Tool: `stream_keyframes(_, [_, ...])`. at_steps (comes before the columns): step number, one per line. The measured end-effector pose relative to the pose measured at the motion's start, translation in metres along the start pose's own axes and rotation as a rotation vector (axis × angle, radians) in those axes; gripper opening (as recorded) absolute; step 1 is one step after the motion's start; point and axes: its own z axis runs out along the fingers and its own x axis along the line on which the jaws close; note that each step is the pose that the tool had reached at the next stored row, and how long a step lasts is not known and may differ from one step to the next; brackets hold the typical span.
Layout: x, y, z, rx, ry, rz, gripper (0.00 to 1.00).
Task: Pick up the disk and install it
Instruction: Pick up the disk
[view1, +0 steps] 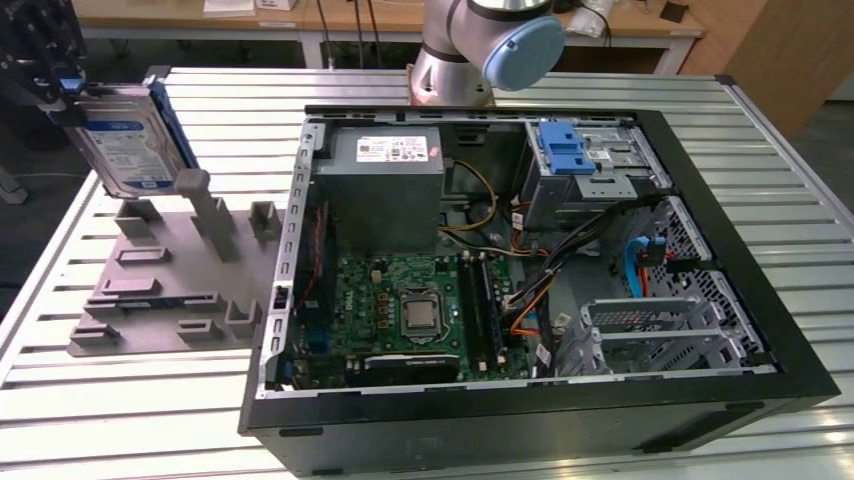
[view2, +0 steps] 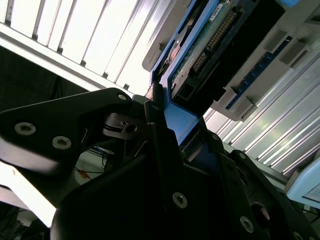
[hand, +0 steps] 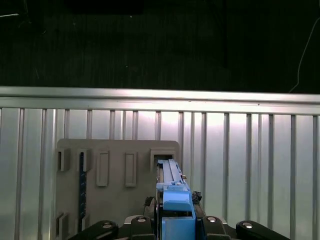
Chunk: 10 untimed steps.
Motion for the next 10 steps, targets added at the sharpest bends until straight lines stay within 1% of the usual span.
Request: stream_keyframes(10, [-0.0001,0.0001,-0.0067,0.0001,0.0000,0.000,0.36])
